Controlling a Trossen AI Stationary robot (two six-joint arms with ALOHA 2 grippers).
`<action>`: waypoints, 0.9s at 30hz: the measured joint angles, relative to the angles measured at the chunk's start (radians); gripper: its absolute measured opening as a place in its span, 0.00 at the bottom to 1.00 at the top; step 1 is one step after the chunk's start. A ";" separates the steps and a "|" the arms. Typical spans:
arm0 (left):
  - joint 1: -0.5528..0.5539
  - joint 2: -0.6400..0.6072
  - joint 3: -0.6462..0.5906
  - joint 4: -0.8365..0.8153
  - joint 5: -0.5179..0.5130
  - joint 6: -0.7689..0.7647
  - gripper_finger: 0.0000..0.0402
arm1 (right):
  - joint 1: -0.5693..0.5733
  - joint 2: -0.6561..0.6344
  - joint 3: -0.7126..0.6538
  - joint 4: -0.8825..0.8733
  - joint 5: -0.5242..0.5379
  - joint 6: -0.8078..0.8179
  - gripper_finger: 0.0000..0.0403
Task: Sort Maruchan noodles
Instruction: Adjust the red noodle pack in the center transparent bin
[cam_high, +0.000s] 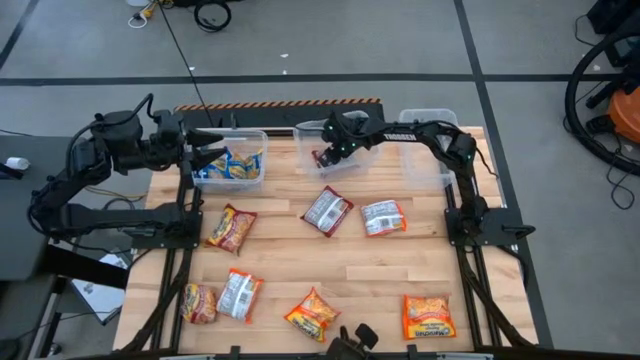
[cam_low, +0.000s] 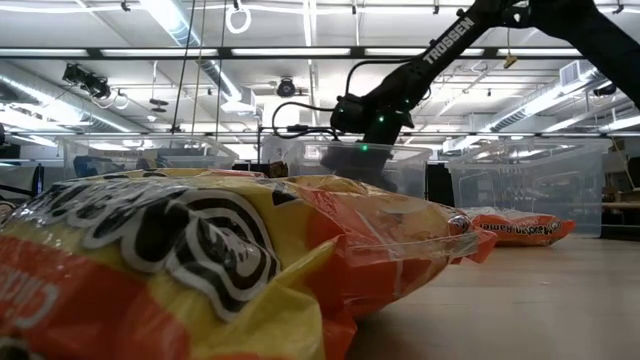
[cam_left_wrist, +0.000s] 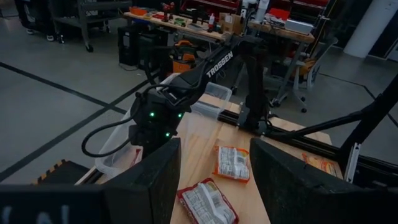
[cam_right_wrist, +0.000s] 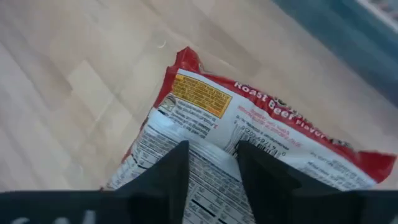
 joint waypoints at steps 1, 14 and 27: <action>0.000 0.000 0.000 0.000 0.000 0.000 0.49 | 0.002 0.000 -0.004 0.006 0.010 -0.015 0.33; 0.000 0.000 0.000 -0.001 0.000 0.001 0.49 | 0.006 0.007 0.020 0.010 0.068 0.071 0.02; 0.000 0.012 -0.026 0.017 -0.002 0.000 0.49 | -0.009 -0.176 0.100 -0.057 0.071 0.119 0.01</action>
